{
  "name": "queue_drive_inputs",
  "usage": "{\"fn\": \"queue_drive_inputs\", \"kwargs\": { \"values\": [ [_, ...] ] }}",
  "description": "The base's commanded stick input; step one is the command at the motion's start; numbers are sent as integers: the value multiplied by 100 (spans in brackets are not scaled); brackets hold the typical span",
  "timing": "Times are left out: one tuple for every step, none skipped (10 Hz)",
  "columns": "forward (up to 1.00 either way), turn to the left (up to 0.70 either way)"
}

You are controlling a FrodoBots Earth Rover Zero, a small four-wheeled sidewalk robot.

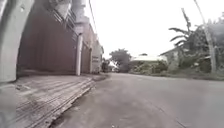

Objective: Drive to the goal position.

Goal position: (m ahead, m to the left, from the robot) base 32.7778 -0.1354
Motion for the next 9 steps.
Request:
{"fn": "queue_drive_inputs", "kwargs": {
  "values": [
    [70, 0],
    [70, 0],
    [70, 0],
    [70, 0],
    [70, 0],
    [70, 0],
    [70, 0],
    [70, 0],
    [70, -1]
  ]
}}
